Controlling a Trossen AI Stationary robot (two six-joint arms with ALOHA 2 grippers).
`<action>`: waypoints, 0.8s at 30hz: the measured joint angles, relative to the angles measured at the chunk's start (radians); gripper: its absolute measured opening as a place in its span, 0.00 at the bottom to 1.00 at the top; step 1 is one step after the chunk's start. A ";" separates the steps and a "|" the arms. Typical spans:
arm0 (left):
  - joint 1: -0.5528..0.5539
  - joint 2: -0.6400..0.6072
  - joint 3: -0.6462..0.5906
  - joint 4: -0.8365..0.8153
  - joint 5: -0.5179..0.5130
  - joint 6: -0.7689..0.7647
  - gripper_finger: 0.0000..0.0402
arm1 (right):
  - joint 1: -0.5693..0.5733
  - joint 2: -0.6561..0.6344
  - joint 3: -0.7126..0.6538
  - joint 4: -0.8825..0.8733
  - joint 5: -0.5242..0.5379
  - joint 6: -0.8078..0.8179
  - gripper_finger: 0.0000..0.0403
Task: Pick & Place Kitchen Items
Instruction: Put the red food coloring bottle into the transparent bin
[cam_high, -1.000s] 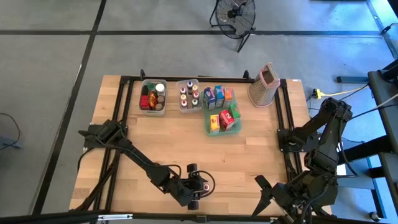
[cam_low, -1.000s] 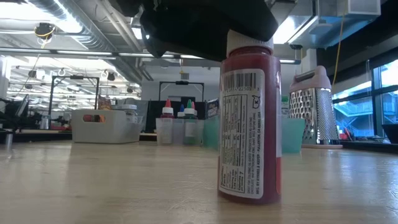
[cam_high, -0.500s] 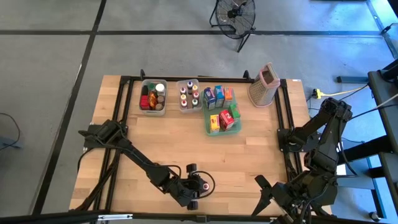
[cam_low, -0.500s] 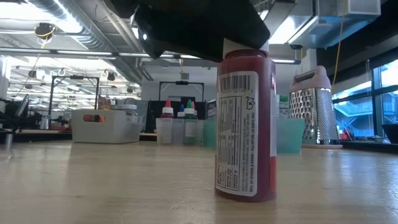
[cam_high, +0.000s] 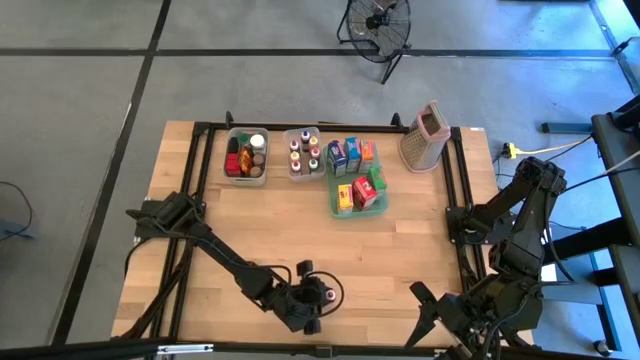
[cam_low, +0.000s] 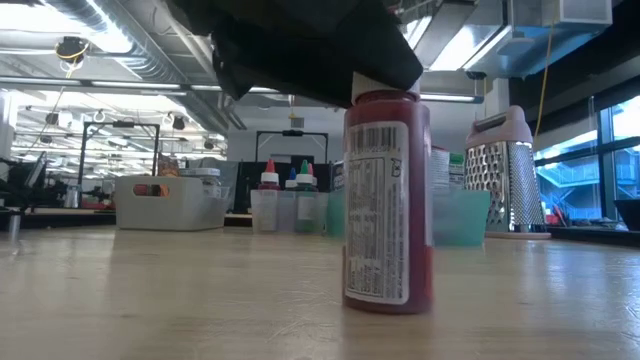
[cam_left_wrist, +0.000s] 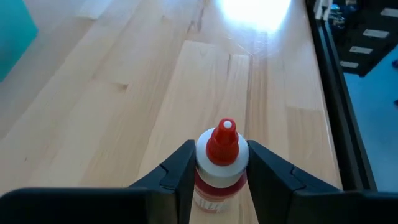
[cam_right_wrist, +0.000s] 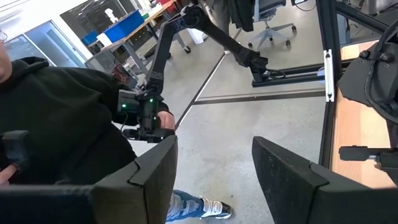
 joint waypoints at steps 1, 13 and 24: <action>0.000 -0.002 0.000 -0.004 0.000 -0.015 0.28 | 0.000 0.000 0.000 0.000 -0.002 0.000 0.52; 0.003 -0.156 0.066 -0.345 -0.088 -0.221 0.28 | 0.034 0.000 0.000 0.046 -0.009 -0.032 0.52; 0.184 -0.337 0.313 -1.028 -0.230 -0.261 0.28 | 0.085 0.000 0.000 0.037 0.124 -0.201 0.52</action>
